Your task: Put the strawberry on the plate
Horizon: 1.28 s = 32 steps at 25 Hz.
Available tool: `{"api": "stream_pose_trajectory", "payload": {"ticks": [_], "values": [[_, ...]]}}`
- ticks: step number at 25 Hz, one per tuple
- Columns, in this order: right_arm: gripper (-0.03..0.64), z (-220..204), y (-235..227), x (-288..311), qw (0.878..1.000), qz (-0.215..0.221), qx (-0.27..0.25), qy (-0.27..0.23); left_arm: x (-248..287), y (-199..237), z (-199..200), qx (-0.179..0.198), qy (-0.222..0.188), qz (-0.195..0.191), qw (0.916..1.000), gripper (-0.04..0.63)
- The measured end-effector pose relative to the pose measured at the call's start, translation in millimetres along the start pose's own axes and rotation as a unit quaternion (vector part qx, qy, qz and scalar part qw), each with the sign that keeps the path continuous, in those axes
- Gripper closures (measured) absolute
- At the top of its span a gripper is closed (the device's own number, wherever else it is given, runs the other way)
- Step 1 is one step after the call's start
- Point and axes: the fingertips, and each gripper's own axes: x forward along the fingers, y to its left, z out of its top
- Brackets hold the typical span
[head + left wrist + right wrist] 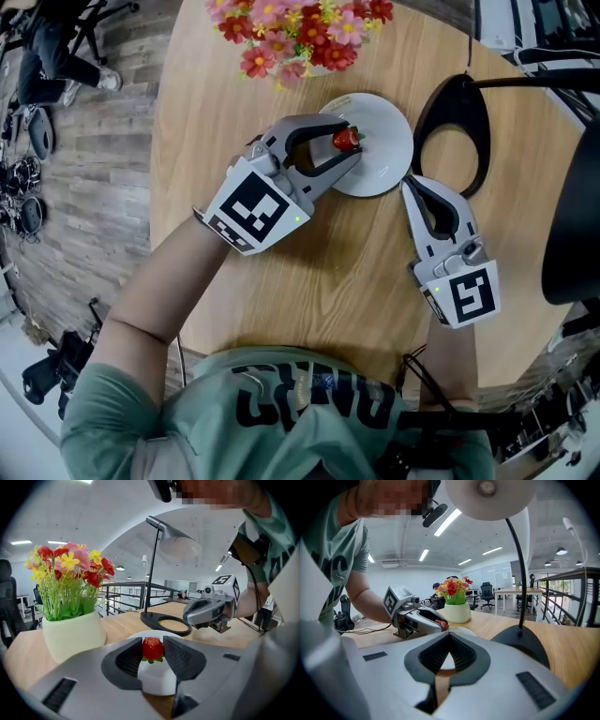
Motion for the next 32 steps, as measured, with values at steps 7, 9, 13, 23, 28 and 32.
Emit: {"api": "stream_pose_trajectory", "payload": {"ticks": [7, 9, 13, 23, 28, 32], "values": [[0.612, -3.2, -0.3, -1.4, 1.000, 0.000, 0.007, -0.001, 3.1, -2.6, -4.1, 0.024, 0.010, 0.006, 0.9996, 0.453], [0.612, -4.4, 0.9, -1.1, 1.000, 0.002, 0.008, -0.002, 3.3, -2.4, -4.1, 0.024, 0.008, 0.006, 0.9997, 0.451], [0.612, -5.3, 3.5, -0.5, 1.000, 0.008, 0.010, -0.002, 2.9, -4.3, -3.9, 0.021, 0.006, 0.000, 0.9998, 0.451], [0.612, -4.6, 5.4, 0.6, 1.000, 0.012, 0.012, -0.004, 2.5, -5.3, -3.4, 0.022, 0.003, 0.001, 0.9998, 0.449], [0.612, -4.0, 6.2, 0.3, 1.000, 0.013, 0.011, -0.004, 1.2, -5.5, -5.6, 0.025, 0.005, 0.004, 0.9997, 0.449], [0.612, -1.9, 6.7, -1.2, 1.000, 0.011, 0.010, -0.005, -1.3, -6.0, -5.4, 0.027, 0.005, 0.008, 0.9996, 0.449]]}}
